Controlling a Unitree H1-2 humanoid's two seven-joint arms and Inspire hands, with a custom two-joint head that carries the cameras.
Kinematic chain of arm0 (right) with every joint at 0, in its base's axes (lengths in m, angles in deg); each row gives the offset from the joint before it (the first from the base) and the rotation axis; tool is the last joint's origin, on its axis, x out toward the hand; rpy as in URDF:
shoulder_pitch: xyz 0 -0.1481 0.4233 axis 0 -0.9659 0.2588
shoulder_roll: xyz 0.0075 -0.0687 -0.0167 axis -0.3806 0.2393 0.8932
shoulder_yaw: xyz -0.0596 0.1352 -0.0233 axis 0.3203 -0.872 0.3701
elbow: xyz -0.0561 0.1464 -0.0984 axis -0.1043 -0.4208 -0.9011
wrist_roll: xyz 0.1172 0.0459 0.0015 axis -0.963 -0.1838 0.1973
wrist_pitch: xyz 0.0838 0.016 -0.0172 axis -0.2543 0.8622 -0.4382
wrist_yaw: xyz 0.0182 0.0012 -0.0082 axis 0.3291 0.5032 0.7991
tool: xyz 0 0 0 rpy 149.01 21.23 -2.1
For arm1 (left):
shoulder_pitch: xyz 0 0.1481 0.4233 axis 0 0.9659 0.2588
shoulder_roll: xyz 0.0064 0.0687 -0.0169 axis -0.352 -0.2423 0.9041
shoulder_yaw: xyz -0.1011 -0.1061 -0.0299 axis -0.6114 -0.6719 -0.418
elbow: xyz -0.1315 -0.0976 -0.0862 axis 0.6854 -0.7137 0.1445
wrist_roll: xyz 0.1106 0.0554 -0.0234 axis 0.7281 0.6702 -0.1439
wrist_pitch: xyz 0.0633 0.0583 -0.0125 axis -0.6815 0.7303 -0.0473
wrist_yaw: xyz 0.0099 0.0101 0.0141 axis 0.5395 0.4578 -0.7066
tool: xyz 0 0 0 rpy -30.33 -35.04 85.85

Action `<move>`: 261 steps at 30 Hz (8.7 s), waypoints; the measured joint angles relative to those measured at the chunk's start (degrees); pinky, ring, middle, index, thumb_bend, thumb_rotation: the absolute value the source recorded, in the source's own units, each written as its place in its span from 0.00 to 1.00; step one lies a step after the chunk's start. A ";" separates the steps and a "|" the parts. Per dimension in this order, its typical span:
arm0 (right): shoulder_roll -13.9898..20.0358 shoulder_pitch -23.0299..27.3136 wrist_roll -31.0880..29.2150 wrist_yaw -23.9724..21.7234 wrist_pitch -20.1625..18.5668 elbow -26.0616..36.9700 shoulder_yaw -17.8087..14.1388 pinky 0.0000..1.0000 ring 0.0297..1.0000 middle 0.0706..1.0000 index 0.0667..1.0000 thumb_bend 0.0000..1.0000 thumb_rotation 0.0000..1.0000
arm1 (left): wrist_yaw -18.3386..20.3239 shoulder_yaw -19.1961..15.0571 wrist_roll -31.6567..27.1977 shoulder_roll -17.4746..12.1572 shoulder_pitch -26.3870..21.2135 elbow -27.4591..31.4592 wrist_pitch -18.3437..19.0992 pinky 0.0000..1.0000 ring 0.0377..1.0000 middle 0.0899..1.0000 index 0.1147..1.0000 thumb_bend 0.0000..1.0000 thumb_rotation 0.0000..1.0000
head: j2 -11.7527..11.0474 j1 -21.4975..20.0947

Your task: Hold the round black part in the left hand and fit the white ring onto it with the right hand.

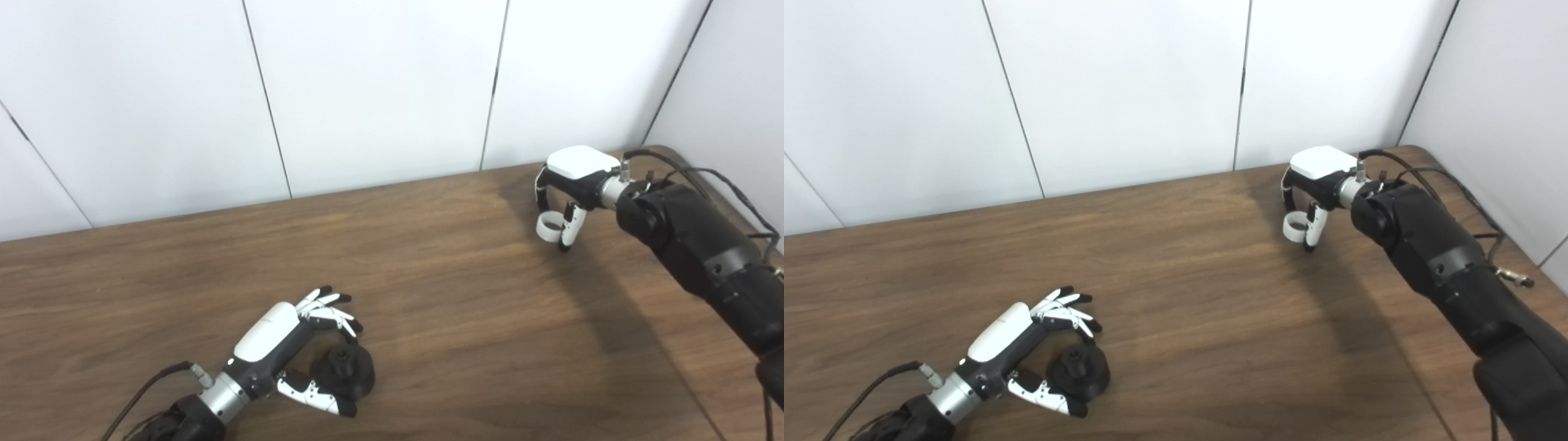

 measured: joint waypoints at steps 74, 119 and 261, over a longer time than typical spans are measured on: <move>-17.19 -1.02 -16.77 -20.56 13.30 48.05 3.74 1.00 0.95 0.76 0.44 0.52 0.14 | 3.68 -4.97 6.50 4.32 -0.22 -0.34 1.58 1.00 0.91 0.67 0.41 0.52 0.06 | 4.39 12.66; -17.80 -4.99 -16.60 -21.16 15.71 45.59 3.74 1.00 0.98 0.78 0.44 0.53 0.14 | 6.10 -5.42 13.52 2.81 -0.04 4.11 0.44 1.00 0.92 0.67 0.41 0.52 0.06 | 8.35 13.80; -20.47 -9.88 -14.27 -13.99 17.80 32.96 4.81 1.00 1.00 0.86 0.44 0.53 0.14 | 10.66 -7.57 13.75 5.91 4.47 12.12 10.34 1.00 0.93 0.70 0.41 0.52 0.06 | 10.99 17.58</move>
